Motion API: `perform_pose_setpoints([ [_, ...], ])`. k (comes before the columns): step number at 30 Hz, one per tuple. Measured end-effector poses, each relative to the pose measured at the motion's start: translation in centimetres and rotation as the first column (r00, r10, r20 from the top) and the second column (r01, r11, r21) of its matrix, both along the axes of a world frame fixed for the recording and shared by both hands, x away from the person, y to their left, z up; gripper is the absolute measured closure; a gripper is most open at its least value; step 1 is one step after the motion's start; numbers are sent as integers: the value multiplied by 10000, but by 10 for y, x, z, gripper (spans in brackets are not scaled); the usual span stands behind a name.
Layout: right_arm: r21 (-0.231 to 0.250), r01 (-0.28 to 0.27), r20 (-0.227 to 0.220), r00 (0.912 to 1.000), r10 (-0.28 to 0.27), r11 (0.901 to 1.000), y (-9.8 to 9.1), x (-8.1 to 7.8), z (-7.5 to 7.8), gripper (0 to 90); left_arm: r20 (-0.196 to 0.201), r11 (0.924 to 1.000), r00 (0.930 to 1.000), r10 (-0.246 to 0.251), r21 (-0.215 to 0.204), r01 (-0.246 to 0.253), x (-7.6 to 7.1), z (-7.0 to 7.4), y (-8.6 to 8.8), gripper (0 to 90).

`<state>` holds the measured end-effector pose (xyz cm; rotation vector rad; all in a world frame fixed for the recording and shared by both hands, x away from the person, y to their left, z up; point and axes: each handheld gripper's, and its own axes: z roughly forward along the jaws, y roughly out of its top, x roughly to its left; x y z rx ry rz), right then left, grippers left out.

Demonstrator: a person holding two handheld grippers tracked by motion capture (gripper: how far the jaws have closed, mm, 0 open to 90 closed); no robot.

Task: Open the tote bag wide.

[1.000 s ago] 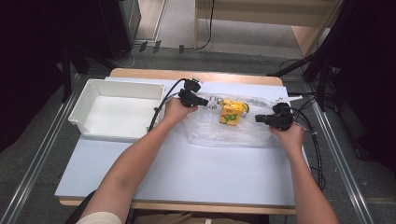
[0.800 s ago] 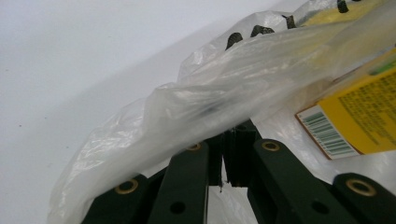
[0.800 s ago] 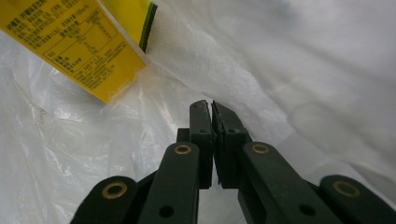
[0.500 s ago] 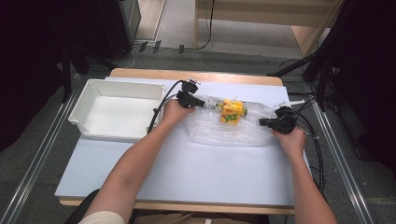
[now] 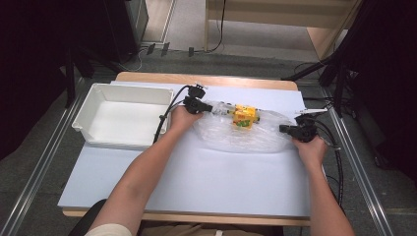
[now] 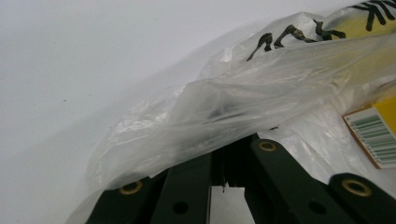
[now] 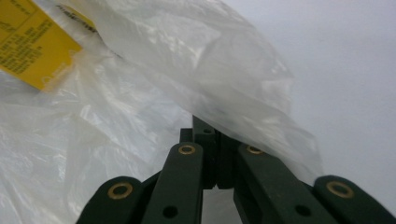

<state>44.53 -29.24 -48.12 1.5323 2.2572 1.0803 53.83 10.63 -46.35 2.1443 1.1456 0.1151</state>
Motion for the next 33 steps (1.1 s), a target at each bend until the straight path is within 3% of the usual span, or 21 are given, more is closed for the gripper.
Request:
perform_pose_setpoints([
  [3,75,269,25,9996,-269,9996,-7,-2,-1,900,112,9992,9991,403,-19,-402,-1,-1,2,900],
  [6,-82,511,60,9987,-510,9987,-12,-4,0,900,-64,9978,9978,655,-51,-655,0,0,4,900],
  [14,-643,1454,46,9894,-1454,9873,-26,-14,2,900,211,9949,9954,935,353,-943,-2,2,2,900],
  [16,-696,1462,114,9892,-1458,9868,-28,-16,2,900,234,9938,9945,1025,408,-1034,-2,2,2,900],
  [20,-282,1661,128,9861,-1658,9857,-35,-18,-1,900,29,9919,9923,1236,295,-1236,0,2,3,900],
  [24,-592,1664,141,9860,-1659,9843,-35,-17,1,900,-49,9904,9907,1360,276,-1358,0,2,4,900],
  [33,-651,1780,210,9840,-1769,9819,-39,-18,0,900,58,9885,9900,1413,531,-1414,0,4,4,900],
])
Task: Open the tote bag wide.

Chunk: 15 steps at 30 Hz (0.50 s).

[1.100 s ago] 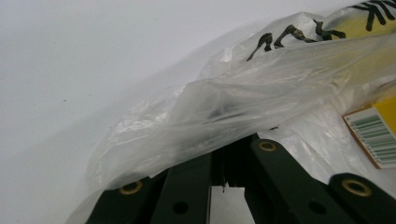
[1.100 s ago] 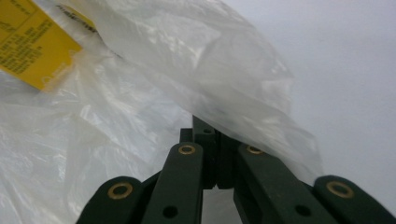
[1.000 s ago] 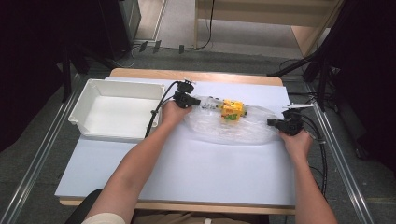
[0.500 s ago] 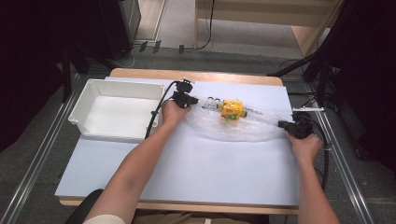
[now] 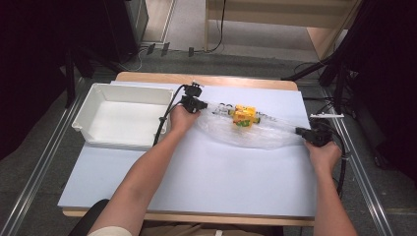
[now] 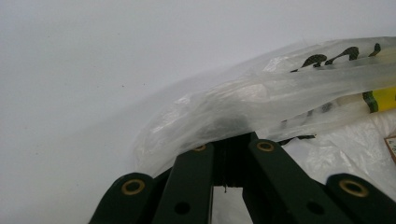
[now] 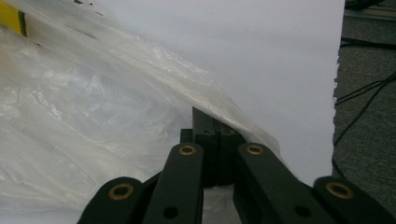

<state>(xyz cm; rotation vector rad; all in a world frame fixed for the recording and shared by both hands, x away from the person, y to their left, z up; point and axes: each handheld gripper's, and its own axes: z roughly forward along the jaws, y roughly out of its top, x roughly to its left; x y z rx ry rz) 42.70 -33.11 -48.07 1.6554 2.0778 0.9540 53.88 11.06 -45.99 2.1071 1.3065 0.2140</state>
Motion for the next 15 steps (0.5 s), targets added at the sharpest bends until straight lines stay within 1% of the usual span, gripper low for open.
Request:
perform_pose_setpoints([
  [2,81,29,-20,10000,-29,10000,-2,0,0,900,-4,10000,10000,90,14,-90,0,0,0,900],
  [4,47,52,-32,10000,-52,10000,-3,0,0,900,-73,9999,9998,171,1,-171,1,0,0,900],
  [6,-27,125,-55,9999,-125,9999,-4,-1,0,900,-147,9996,9995,288,-47,-289,1,1,1,900],
  [8,-215,183,-33,9998,-184,9996,-3,-1,1,900,-185,9993,9992,363,31,-363,1,1,0,900],
  [10,-279,251,-156,9996,-256,9993,0,0,2,900,-280,9990,9986,448,45,-447,1,2,0,900],
  [11,-140,167,-281,9995,-171,9998,1,0,4,900,-481,9990,9979,425,-103,-431,2,3,1,900],
  [13,-7,27,-202,9998,-27,10000,2,-1,8,900,-749,9992,9966,328,-187,-343,3,5,3,900],
  [14,190,-71,-160,9998,74,9998,2,-1,11,900,-709,9992,9971,259,-286,-280,2,7,3,900],
  [15,277,-156,-92,9998,159,9995,3,-1,15,900,-588,9993,9981,207,-291,-224,1,11,2,900],
])
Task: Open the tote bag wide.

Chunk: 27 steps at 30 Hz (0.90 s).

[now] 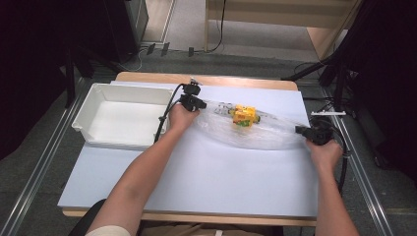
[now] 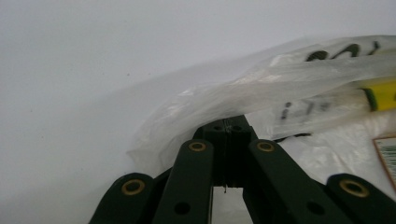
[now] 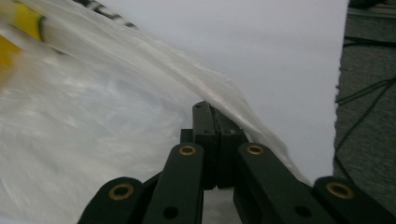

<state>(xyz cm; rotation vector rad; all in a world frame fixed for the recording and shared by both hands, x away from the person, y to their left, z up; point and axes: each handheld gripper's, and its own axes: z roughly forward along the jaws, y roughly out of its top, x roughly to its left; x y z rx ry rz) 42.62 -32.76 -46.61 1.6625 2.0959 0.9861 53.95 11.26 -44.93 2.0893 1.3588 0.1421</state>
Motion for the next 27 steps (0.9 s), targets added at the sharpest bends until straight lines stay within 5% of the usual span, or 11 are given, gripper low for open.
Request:
perform_pose_setpoints([
  [7,-64,-937,554,9940,939,9956,22,-1,23,900,433,9964,9963,-740,-370,757,-10,25,-2,900],
  [16,-315,-1806,770,9802,1825,9831,54,2,42,900,1131,9837,9783,-1738,-265,1778,-23,61,2,900],
  [22,-262,-2295,946,9683,2310,9729,70,11,55,900,1478,9742,9649,-2172,-297,2238,-31,86,-9,900],
  [27,-94,-2555,1181,9598,2548,9668,81,26,60,900,1428,9649,9579,-2490,-481,2580,-38,90,-27,900],
])
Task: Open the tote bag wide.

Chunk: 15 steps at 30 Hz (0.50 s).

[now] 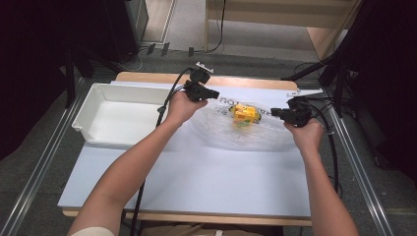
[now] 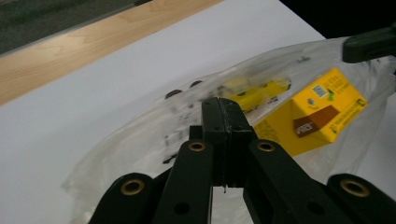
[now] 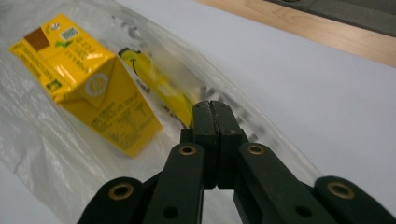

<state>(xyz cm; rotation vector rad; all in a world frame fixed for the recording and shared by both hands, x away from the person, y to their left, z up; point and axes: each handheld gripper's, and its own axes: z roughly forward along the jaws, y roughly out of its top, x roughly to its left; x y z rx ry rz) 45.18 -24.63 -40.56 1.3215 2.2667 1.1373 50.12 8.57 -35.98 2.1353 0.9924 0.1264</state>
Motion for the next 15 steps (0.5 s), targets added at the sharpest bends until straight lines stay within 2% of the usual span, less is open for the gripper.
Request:
perform_pose_setpoints([
  [6,74,-115,-172,9998,116,9999,12,19,-10,900,-391,9996,9989,-243,-158,237,-7,-11,-22,900],
  [9,19,-123,-295,9995,123,9999,15,26,-14,900,-373,9992,9987,-342,-198,334,-9,-16,-26,900],
  [10,-31,-102,-434,9990,101,9999,18,32,-20,900,-281,9985,9990,-337,-444,324,-13,-22,-27,900],
  [11,-12,-124,-469,9988,123,9999,19,34,-22,900,-281,9985,9990,-337,-444,324,-13,-22,-27,900],
  [15,-104,4,-579,9983,-10,9999,24,42,-33,900,-514,9993,9980,-355,-147,348,-21,-45,-30,900],
])
